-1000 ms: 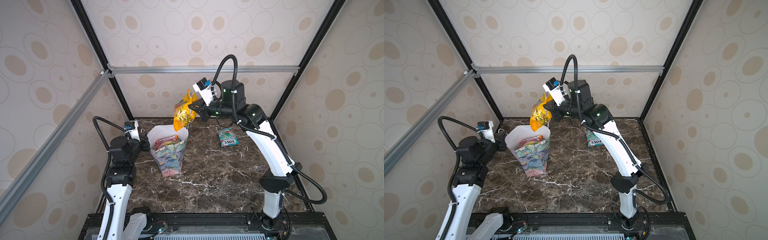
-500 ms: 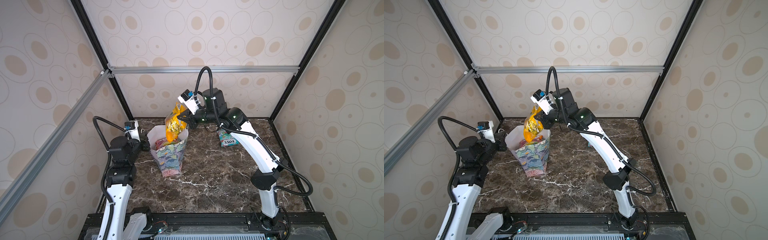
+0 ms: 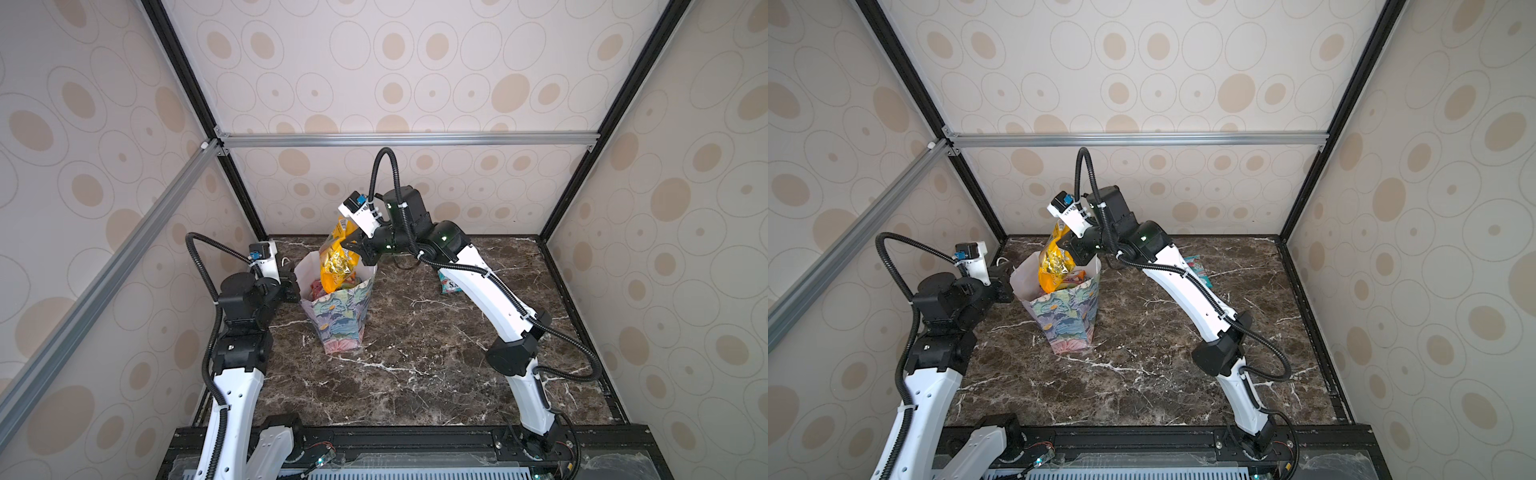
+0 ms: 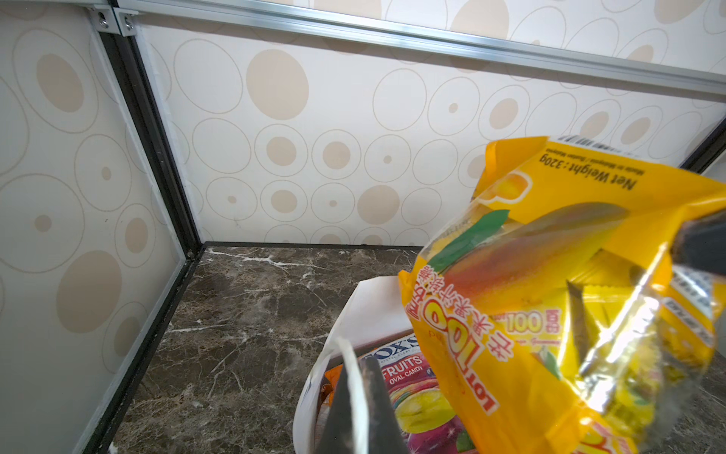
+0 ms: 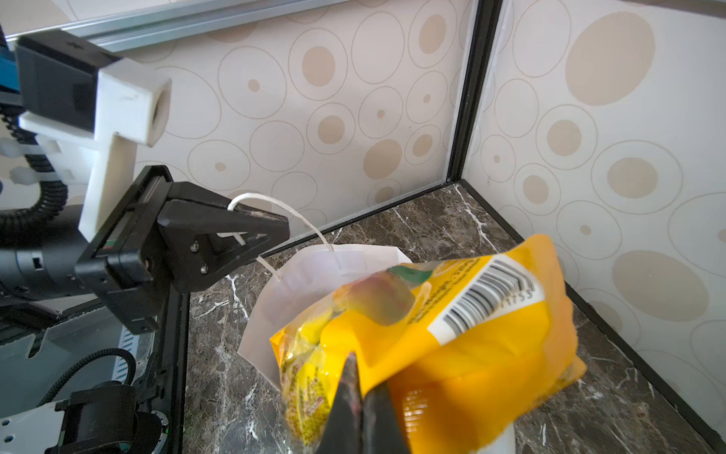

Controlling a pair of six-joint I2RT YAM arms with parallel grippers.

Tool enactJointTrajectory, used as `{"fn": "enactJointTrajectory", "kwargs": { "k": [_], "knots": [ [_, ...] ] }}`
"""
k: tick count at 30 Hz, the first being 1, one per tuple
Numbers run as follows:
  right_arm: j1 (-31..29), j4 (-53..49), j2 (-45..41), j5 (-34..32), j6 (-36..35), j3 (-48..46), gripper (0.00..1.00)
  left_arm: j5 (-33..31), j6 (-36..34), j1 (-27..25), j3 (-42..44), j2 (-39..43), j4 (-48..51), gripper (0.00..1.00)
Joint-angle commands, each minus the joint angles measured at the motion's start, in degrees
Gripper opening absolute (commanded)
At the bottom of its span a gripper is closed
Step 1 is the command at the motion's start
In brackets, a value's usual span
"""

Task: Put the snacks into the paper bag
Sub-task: 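Lower the mango packet into the bag and open the right gripper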

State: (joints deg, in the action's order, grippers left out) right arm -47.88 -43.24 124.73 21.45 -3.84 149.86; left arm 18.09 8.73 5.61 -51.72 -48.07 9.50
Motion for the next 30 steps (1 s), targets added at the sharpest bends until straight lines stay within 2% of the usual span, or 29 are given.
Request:
{"fn": "enactJointTrajectory", "kwargs": {
  "k": [1, 5, 9, 19, 20, 23, 25, 26, 28, 30],
  "knots": [
    [-0.5, 8.5, 0.8, 1.6, 0.5, 2.7, 0.00, 0.3, -0.3, 0.4, -0.8, 1.1, -1.1, 0.00],
    [-0.5, 11.8, 2.1, 1.8, 3.1, 3.1, 0.00, 0.1, -0.3, 0.4, -0.8, 1.1, -1.1, 0.00],
    [-0.7, 12.1, 2.6, 4.9, 5.7, 1.9, 0.00, -0.5, -0.5, 0.4, -1.0, 1.3, -0.9, 0.00],
    [-1.3, 9.3, -3.0, 6.7, 5.0, -9.1, 0.00, -1.4, -0.9, 0.4, -0.9, 1.9, -0.7, 0.00],
    [-1.3, 7.6, -3.5, 6.3, 3.8, -9.3, 0.03, -1.4, -0.9, 0.4, -0.9, 1.9, -0.7, 0.00],
    [-1.3, 2.7, -4.9, 0.4, 0.9, -8.4, 0.34, -1.1, -0.8, 0.4, -0.9, 1.9, -0.8, 0.00],
    [-1.3, 0.8, -5.9, -3.6, -0.6, -7.2, 0.50, -1.0, -0.7, 0.4, -0.9, 1.9, -0.8, 0.00],
    [-1.3, -0.3, -6.1, -5.8, -0.9, -6.1, 0.53, -0.9, -0.7, 0.5, -0.9, 1.8, -0.8, 0.00],
    [-1.3, -2.0, -6.2, -8.3, -1.3, -3.9, 0.52, -0.9, -0.7, 0.4, -0.9, 1.8, -0.8, 0.00],
    [-1.3, -1.8, -6.1, -8.2, -0.6, -3.1, 0.50, -0.9, -0.7, 0.4, -0.9, 1.8, -0.8, 0.00]
  ]
}}
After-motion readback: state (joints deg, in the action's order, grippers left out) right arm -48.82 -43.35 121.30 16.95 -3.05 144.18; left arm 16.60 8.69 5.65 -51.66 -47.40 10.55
